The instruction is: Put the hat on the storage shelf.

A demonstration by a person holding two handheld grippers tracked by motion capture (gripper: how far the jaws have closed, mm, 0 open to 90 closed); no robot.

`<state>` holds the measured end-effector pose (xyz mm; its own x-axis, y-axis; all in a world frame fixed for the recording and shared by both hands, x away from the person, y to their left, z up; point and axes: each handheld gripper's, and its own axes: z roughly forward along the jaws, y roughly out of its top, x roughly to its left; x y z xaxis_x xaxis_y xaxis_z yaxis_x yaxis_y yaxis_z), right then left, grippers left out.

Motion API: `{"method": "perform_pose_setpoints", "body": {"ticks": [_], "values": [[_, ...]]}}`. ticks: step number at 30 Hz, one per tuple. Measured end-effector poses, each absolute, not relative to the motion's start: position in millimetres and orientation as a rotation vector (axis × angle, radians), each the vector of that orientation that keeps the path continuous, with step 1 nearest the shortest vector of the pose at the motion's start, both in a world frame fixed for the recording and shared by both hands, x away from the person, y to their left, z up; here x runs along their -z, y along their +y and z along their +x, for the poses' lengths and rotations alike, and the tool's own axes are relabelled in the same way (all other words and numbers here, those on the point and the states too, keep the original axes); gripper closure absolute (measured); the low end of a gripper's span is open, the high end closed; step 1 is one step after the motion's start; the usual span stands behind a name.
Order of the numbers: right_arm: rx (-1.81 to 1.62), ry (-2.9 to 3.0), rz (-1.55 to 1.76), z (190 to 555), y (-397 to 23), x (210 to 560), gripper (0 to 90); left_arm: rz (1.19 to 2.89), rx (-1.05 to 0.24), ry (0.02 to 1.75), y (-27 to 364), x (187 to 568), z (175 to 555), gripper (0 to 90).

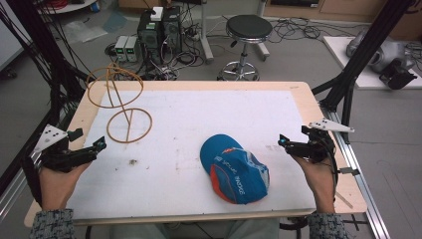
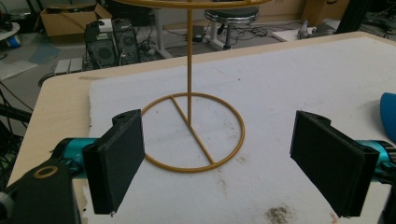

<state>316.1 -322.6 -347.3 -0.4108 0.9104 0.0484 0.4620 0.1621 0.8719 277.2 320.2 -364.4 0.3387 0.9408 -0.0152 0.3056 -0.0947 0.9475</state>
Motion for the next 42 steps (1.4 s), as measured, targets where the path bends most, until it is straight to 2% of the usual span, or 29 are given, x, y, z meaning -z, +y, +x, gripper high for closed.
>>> {"method": "perform_pose_setpoints", "body": {"ticks": [20,22,25,31,42], "values": [[-1.335,1.982,1.206,288.1,-297.1,349.5,10.5,1.583,-0.815,1.147,322.8,356.9,289.1,18.1],[-1.356,2.011,1.17,285.3,-290.5,351.5,16.0,1.575,-0.811,1.147,323.5,356.1,289.9,18.0],[-1.41,2.027,1.114,278.8,-277.5,352.0,16.9,1.581,-0.813,1.147,323.1,356.0,291.2,18.2],[-1.491,2.104,1.051,272.4,-259.2,352.2,27.6,1.581,-0.799,1.143,322.4,357.0,293.7,18.7],[-1.448,2.299,0.944,273.4,-236.8,366.3,39.4,1.565,-0.807,1.156,326.7,355.8,292.7,18.7]]}}
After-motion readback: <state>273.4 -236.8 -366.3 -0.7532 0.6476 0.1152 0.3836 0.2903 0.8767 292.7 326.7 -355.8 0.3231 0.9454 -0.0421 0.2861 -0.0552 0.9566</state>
